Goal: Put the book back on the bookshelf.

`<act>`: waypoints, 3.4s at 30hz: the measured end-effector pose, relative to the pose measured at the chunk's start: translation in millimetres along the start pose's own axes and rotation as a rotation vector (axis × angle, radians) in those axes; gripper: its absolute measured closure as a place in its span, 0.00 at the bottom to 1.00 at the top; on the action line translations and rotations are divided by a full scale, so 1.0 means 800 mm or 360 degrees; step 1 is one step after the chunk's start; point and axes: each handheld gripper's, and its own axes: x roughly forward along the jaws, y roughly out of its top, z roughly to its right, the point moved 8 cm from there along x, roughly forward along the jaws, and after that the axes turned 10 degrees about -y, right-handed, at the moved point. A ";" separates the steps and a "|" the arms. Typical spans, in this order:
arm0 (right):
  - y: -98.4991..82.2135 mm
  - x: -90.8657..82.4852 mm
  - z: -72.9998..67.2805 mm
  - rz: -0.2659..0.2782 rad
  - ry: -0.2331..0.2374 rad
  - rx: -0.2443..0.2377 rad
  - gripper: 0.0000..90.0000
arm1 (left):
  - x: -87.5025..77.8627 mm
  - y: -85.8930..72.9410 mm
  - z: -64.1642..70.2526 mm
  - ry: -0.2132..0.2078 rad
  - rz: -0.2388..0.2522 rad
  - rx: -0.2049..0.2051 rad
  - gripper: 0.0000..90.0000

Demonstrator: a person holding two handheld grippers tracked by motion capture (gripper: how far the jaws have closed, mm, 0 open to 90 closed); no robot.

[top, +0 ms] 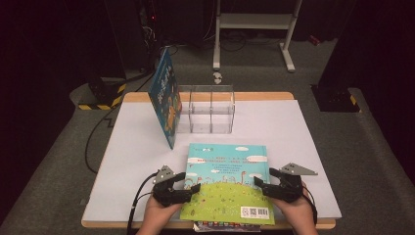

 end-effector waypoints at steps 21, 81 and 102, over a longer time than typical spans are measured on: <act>0.020 0.028 0.021 0.0003 -0.0034 0.0091 0.27 | 0.021 0.021 -0.020 0.0026 0.0024 -0.0013 0.28; 0.030 0.032 0.010 -0.0067 0.0110 0.0153 0.19 | 0.041 0.051 -0.027 -0.0061 -0.0034 -0.0090 0.20; 0.067 -0.008 0.004 0.0167 -0.0034 0.0032 0.31 | 0.016 0.094 -0.012 0.0027 0.0149 0.0058 0.36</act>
